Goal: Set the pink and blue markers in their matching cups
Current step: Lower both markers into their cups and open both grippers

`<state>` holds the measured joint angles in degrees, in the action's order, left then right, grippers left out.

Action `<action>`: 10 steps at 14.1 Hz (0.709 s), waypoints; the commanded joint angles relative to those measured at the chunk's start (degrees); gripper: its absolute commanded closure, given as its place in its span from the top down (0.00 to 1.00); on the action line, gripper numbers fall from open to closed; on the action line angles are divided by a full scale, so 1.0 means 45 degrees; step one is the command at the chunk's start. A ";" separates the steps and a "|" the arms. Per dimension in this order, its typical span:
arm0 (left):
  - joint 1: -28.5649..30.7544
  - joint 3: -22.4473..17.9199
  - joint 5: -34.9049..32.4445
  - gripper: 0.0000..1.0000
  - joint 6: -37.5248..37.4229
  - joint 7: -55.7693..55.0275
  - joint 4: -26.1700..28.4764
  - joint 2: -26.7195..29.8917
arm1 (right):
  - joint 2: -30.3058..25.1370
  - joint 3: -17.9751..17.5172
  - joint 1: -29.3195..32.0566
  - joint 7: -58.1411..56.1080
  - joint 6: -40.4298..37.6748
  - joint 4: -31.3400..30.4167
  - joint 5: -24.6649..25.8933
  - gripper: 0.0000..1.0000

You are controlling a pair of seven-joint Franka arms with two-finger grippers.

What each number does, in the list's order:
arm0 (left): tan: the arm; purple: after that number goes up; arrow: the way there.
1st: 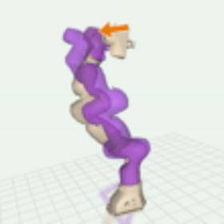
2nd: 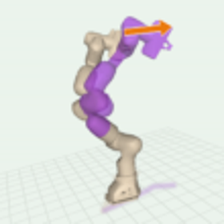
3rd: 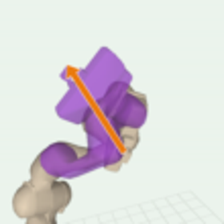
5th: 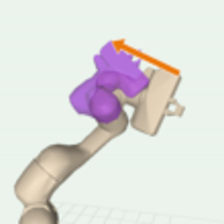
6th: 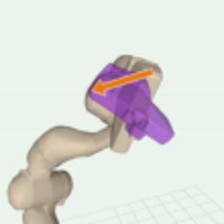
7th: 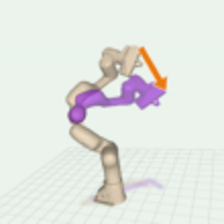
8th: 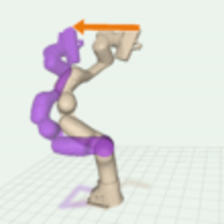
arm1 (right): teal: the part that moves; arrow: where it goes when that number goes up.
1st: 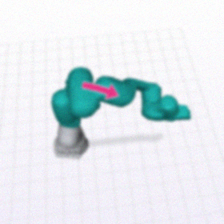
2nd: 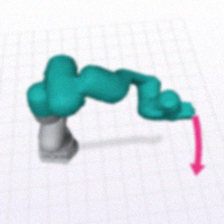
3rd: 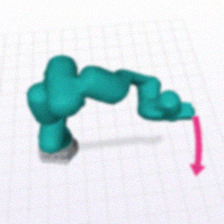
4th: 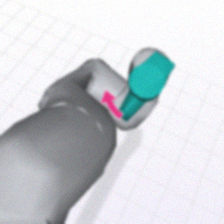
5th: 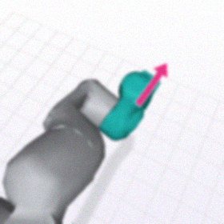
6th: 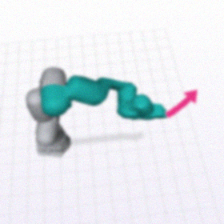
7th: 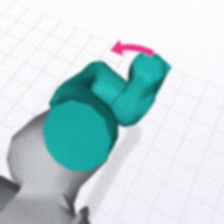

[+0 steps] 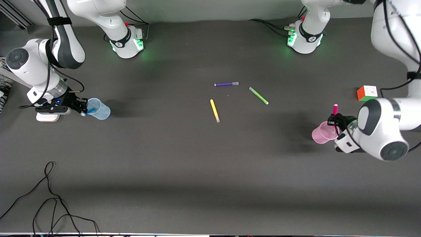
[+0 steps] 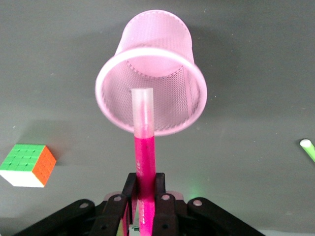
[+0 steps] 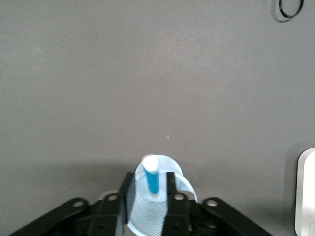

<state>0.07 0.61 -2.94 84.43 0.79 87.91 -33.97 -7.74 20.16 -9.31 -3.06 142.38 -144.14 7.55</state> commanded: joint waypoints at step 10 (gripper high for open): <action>-0.0095 0.0040 -0.0149 1.00 -0.0753 0.0566 -0.1234 -0.0987 | -0.0058 -0.1391 -0.0158 0.0054 -0.4641 0.4015 -0.0680 1.00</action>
<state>0.07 0.92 -2.94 83.02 2.61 84.97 -37.73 -7.87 16.67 -9.73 -3.05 127.52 -132.38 6.45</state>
